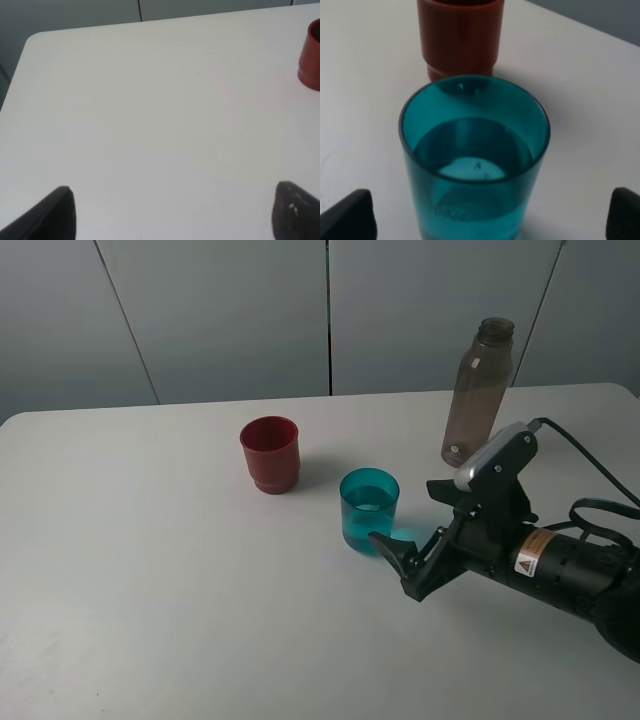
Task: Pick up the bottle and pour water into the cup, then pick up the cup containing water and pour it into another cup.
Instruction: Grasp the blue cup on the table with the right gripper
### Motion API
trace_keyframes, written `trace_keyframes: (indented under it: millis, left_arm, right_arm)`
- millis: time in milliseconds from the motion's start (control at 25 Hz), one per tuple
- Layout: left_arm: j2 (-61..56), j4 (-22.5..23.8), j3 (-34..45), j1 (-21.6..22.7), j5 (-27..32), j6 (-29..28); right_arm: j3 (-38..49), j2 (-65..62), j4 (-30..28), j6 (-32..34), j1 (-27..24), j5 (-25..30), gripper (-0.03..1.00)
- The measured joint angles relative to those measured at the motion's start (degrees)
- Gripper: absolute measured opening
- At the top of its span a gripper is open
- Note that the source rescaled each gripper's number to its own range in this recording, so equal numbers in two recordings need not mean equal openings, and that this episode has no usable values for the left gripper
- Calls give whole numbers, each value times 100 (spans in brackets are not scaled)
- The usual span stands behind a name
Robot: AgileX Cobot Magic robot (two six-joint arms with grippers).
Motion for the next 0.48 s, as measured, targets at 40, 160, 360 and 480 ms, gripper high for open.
trace_keyframes:
  millis: [40,160,360,480]
  left_arm:
    - [0,0,0,0,0,0]
    - [0,0,0,0,0,0]
    - [0,0,0,0,0,0]
    - [0,0,0,0,0,0]
  right_arm:
    - [-116,74,-106,69,-48,-30,100]
    - [-335,292,-320,193,-108,-58,100]
    - [-519,708,-410,217,-121,-58,100]
    - [-646,951,-423,189,-121,-58,100]
